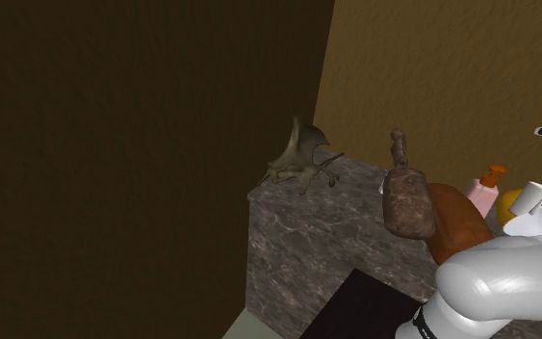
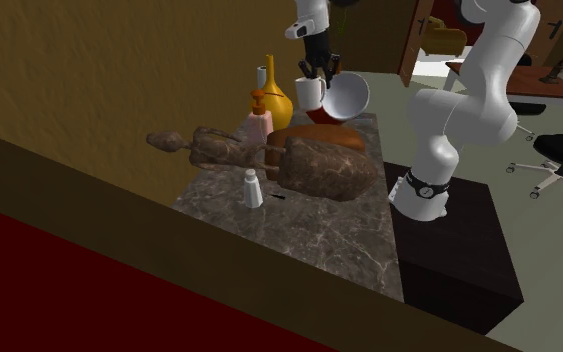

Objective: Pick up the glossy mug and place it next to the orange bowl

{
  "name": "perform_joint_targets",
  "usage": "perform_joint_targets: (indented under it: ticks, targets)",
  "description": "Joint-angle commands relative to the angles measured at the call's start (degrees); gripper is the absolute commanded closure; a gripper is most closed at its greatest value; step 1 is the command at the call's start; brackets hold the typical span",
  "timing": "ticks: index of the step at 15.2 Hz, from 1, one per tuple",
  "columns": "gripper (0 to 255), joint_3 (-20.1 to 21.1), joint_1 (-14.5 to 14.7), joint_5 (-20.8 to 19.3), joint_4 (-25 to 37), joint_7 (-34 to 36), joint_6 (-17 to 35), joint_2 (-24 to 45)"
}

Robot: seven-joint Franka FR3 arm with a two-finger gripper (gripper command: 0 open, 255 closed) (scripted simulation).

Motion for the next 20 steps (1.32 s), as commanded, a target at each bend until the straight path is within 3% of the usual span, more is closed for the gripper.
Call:
perform_joint_targets:
  ticks: [1, 20]
  targets:
    - [255, -0.6, -0.1, -0.4, -1.3, 0.3, 1.3, -0.2]
    - [255, -10.2, 2.0, -5.2, -11.7, 2.4, 14.9, 1.3]
